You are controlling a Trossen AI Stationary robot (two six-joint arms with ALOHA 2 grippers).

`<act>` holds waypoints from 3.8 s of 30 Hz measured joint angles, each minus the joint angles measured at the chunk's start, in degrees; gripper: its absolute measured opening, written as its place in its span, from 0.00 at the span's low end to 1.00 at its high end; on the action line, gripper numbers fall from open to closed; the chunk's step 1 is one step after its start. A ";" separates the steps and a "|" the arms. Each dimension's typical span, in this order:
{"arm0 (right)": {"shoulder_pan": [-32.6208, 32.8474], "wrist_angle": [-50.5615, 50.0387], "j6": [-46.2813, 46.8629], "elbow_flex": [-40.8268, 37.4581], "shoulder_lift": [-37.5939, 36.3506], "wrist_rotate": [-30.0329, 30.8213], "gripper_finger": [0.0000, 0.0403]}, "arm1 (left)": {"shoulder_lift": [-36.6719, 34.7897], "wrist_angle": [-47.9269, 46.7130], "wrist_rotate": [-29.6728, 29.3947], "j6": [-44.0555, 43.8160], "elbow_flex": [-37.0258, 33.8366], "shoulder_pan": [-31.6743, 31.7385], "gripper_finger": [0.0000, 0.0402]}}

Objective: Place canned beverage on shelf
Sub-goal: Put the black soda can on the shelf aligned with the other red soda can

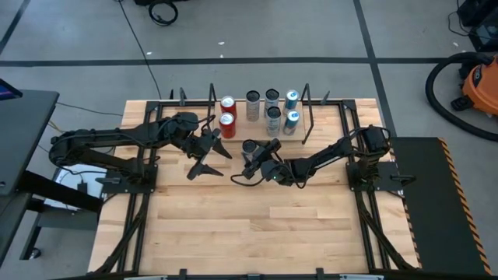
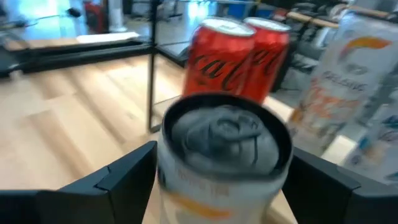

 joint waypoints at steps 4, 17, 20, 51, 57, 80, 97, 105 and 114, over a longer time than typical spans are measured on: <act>-0.02 0.11 0.02 0.00 0.01 -1.49 0.84 | 0.02 -0.53 -2.09 3.23 -0.01 0.00 0.79; 0.96 0.10 -5.48 -0.02 -4.02 2.16 0.93 | 0.61 -0.88 -6.53 4.45 -0.01 -0.02 0.79; 2.10 0.19 -7.85 -0.02 -6.54 2.27 0.93 | 0.99 -0.39 -9.46 4.47 0.01 -0.06 0.79; 10.51 -19.27 -28.34 0.02 -45.27 3.47 0.93 | 21.07 -19.32 -19.94 -6.15 25.84 4.44 0.79; 10.51 -23.80 -28.05 0.02 -46.32 3.44 0.93 | 26.49 -20.59 -19.44 -7.94 30.95 4.52 0.79; 10.51 -29.98 -26.34 0.02 -46.30 2.59 0.93 | 34.44 -25.26 -20.62 -7.86 33.33 5.01 0.79; 10.51 -31.57 -26.29 0.02 -46.26 1.31 0.93 | 37.94 -26.87 -19.29 -8.04 33.27 4.72 0.79; 10.52 -31.84 -26.29 0.02 -46.26 1.45 0.93 | 41.07 -28.67 -18.80 -5.96 33.25 4.66 0.79; 10.51 -32.10 -26.29 0.02 -46.26 1.64 0.93 | 41.07 -28.55 -17.80 -6.44 33.25 4.50 0.79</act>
